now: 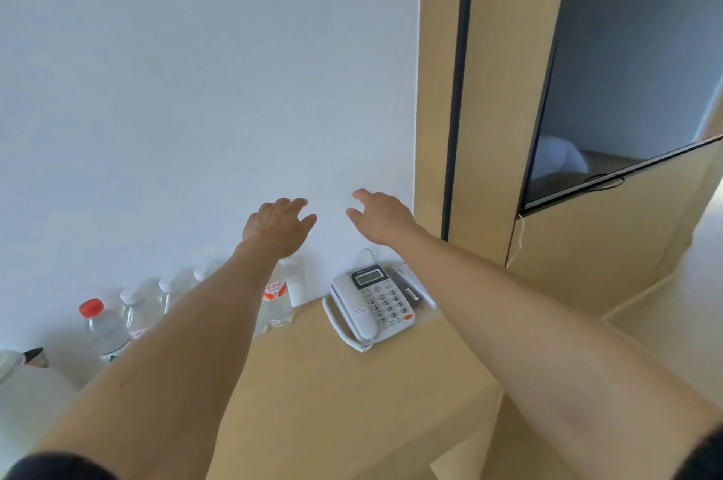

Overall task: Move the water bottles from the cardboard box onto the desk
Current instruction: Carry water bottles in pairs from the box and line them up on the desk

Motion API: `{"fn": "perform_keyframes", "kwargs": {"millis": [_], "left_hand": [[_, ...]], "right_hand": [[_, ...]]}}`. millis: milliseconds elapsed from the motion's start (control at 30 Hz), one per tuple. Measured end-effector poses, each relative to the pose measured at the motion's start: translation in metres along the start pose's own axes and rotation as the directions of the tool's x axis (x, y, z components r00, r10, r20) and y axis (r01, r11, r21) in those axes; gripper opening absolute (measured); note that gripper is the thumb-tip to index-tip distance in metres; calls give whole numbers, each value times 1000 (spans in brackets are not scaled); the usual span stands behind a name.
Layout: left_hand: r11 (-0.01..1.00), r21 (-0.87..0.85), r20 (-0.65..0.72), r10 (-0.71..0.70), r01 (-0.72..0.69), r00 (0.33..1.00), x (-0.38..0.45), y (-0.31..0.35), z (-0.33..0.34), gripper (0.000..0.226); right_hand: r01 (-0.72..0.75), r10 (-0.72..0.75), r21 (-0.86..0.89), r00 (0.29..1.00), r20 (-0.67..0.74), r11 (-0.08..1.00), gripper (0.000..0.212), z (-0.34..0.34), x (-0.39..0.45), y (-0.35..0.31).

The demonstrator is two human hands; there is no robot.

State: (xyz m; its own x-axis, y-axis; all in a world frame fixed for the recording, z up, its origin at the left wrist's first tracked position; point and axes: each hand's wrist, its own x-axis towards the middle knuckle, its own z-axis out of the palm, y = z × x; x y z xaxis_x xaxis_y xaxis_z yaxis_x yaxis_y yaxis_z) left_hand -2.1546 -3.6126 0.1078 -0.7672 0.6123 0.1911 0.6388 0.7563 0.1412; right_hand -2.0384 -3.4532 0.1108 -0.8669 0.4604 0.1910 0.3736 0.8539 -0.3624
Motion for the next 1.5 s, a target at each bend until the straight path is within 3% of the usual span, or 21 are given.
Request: {"fn": "perform_keyframes", "kwargs": {"millis": [233,567,733,833,1033,1167,1333,1500], "left_hand": [[981,-23,12,192,-192,981,-24,146,11,53],[862,-92,37,503,-499,863,-69,359,40,53],[765,-126,44,640,-631,767,-90,454,51,53],[674,-131,46,737,-727,675,-98,509,63,54],[532,-180,25,843,-827,537,-94,609,89,53],[442,-218,-27,888,-870,458,-77,670,97,49],[386,-248,-39,913,-889,407,-43,733,104,51],[363,-246,-16,925,-899,379,-8,783,114,53]], "right_hand": [[-123,123,-95,992,-3,988,51,-64,-64,95],[-411,401,-317,911,-99,855,39,-153,-189,231],[-581,554,-239,814,-177,778,48,-175,-252,296],[-693,657,-158,718,-228,703,48,-188,-283,334],[-889,857,62,416,-303,453,41,-218,-322,410],[-924,919,223,234,-317,312,39,-232,-319,458],[-935,908,215,186,-376,280,44,-244,-291,507],[-960,861,38,231,-453,278,48,-263,-273,546]]}}
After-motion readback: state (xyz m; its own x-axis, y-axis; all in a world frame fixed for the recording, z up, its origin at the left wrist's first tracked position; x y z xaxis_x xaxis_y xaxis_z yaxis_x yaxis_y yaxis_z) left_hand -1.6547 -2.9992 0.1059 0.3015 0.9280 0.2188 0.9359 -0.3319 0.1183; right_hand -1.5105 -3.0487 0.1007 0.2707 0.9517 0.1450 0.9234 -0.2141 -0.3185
